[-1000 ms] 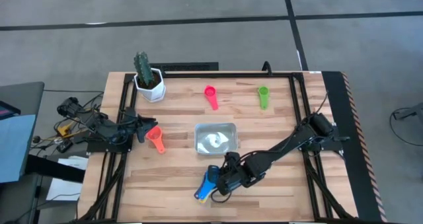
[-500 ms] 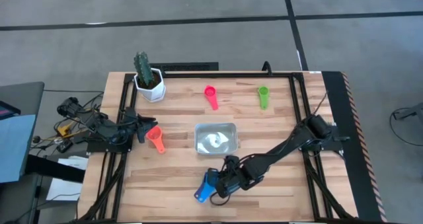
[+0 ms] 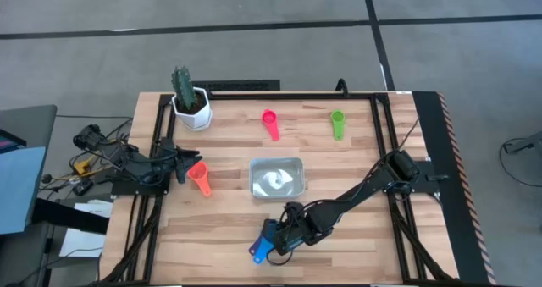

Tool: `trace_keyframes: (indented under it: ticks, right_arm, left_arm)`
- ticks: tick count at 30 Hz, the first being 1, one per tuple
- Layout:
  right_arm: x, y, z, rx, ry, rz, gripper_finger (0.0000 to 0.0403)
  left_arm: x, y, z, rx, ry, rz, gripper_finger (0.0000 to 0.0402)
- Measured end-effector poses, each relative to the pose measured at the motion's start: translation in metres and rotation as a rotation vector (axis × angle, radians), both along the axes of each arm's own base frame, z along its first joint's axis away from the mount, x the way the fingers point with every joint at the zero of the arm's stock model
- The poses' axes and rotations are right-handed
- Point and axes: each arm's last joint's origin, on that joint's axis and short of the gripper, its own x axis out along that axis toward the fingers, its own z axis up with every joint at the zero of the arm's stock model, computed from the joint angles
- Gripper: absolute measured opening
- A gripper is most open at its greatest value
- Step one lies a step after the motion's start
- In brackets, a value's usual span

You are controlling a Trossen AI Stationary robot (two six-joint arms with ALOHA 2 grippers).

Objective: Nest measuring cups in basket
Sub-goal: Stack the blue measuring cup on top of the dark blue measuring cup

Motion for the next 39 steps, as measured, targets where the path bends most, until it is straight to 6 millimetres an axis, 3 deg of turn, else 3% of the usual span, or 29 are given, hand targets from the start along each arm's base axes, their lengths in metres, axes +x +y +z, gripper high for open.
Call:
trace_keyframes:
  ticks: [11,21,39]
  right_arm:
    - [-0.006,-0.013,-0.004,-0.028,0.123,-0.007,0.0009]
    - [-0.001,-0.018,-0.003,-0.029,0.102,0.021,0.0016]
    - [0.005,-0.02,-0.001,-0.024,0.061,0.039,0.0097]
  left_arm:
    - [0.0,0.0,0.0,0.005,0.002,-0.002,0.0128]
    - [0.0,0.0,0.0,0.005,0.002,-0.001,0.0128]
    - [0.001,-0.003,-0.001,-0.066,-0.001,-0.09,0.0128]
